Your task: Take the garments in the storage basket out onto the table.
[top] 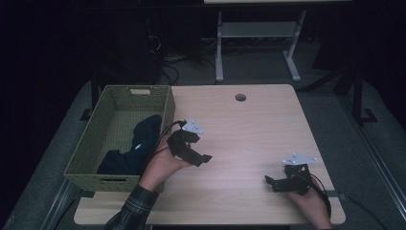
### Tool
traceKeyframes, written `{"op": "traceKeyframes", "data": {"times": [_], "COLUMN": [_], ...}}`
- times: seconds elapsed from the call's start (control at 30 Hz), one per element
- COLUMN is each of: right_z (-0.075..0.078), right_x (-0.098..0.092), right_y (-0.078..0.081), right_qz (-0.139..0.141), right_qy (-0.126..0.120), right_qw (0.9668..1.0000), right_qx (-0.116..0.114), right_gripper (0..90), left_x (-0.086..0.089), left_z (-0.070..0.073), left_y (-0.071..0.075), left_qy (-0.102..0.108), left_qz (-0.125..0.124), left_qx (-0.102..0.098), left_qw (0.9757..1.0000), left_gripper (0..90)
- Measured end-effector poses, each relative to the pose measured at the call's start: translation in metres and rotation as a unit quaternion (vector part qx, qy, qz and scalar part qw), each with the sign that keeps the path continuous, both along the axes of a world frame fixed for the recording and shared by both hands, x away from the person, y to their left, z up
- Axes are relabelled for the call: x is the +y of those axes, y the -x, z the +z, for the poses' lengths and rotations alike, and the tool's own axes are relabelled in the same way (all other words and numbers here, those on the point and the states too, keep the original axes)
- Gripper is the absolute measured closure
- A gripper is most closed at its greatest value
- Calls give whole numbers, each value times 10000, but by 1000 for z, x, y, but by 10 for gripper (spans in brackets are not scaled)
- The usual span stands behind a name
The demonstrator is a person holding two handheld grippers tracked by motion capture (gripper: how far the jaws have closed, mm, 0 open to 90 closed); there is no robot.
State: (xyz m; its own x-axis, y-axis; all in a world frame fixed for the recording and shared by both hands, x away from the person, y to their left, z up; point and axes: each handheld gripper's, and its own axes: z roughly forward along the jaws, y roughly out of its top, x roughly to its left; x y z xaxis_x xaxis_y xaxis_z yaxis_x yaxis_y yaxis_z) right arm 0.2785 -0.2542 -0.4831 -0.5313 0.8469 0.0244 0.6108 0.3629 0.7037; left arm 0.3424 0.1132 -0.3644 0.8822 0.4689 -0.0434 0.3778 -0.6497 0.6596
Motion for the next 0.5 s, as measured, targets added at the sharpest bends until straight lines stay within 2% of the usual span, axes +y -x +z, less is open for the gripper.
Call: {"op": "traceKeyframes", "data": {"times": [0.33,0.5], "right_z": [0,0], "right_x": [0,0], "right_y": [0,0], "right_qz": [-6,-6], "right_qy": [-1,-2], "right_qw": [10000,10000], "right_qx": [3,5], "right_gripper": [24,24], "left_x": [14,21], "left_z": [11,16], "left_y": [0,-1], "left_qy": [15,-89], "left_qz": [133,154], "left_qx": [-30,-13], "left_qw": [9999,9998], "left_gripper": [167,167]}}
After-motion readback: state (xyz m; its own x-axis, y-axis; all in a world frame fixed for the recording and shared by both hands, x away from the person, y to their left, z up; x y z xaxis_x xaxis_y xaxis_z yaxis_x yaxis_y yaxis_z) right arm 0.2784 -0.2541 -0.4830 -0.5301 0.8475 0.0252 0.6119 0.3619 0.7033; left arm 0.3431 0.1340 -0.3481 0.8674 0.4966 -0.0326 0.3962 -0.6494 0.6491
